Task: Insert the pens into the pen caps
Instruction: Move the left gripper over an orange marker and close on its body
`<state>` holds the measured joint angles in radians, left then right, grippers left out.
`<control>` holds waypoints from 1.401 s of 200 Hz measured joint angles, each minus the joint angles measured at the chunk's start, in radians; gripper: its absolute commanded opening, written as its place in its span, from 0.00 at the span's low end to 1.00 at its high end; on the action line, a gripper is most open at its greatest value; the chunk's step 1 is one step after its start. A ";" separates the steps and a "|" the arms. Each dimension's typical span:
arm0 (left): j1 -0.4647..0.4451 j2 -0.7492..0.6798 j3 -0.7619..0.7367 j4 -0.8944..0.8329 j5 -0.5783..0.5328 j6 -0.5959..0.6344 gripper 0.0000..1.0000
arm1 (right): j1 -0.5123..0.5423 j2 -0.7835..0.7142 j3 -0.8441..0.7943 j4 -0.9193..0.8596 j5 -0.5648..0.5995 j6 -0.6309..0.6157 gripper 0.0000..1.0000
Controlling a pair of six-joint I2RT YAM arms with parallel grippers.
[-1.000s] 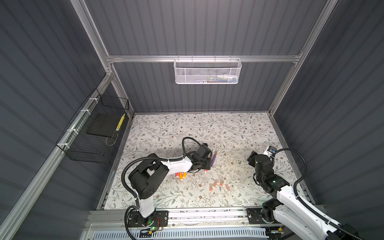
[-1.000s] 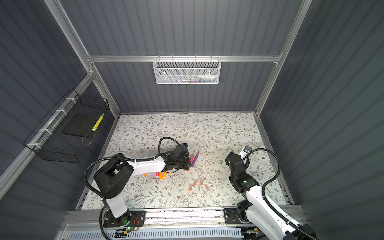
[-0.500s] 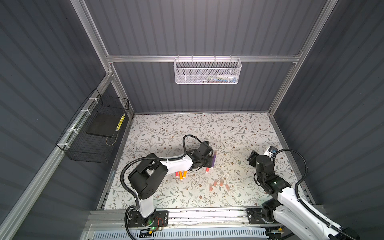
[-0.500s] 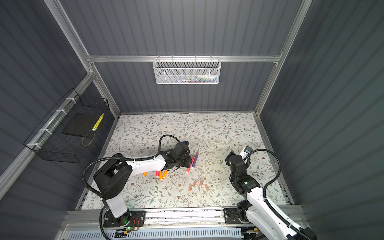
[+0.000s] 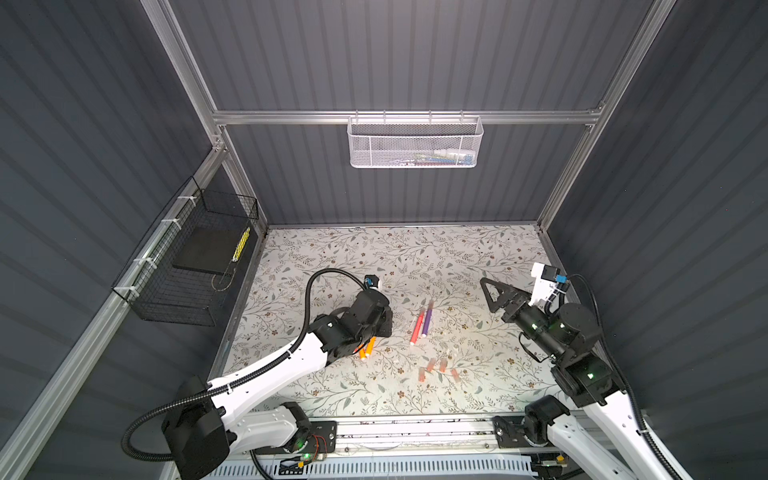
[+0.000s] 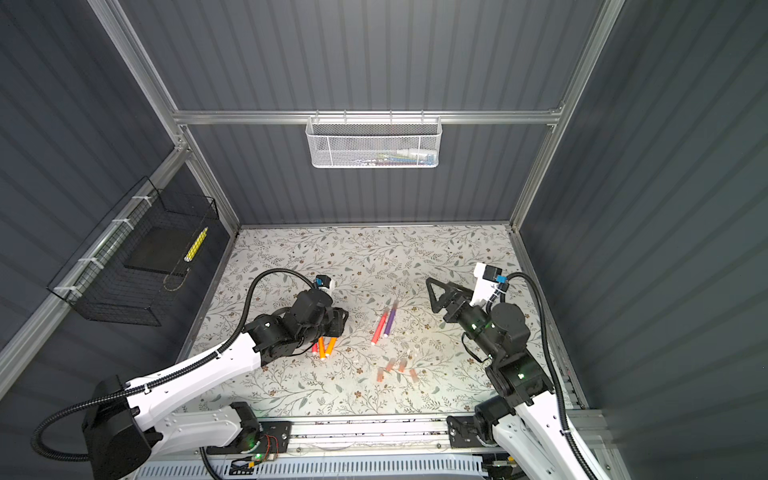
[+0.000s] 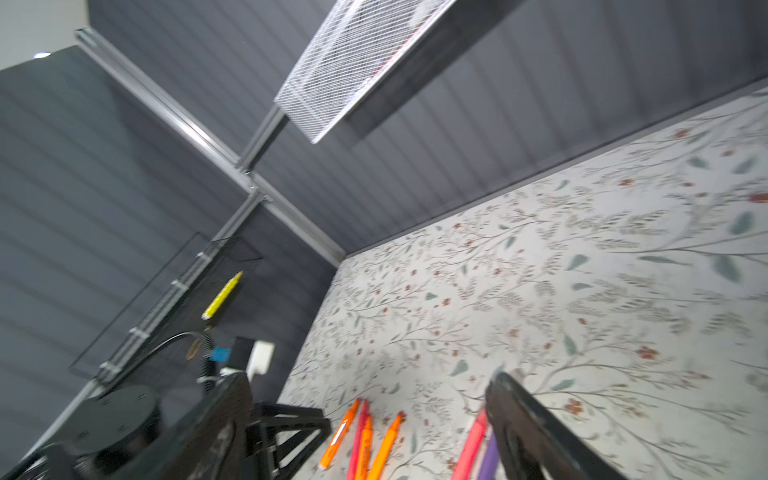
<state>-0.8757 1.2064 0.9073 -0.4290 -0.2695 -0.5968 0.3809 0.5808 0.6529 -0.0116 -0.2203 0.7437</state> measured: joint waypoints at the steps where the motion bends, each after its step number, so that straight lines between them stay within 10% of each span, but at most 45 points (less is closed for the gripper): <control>1: 0.000 0.002 0.002 -0.002 0.000 0.000 0.42 | 0.000 0.000 0.002 0.000 -0.003 0.000 0.90; 280: 0.041 0.311 -0.093 -0.029 0.100 0.055 0.46 | -0.002 0.086 -0.118 -0.018 0.094 -0.003 0.94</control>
<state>-0.8349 1.5169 0.8139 -0.4583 -0.1696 -0.5423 0.3794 0.6670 0.5346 -0.0296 -0.1265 0.7403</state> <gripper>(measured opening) 0.445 0.941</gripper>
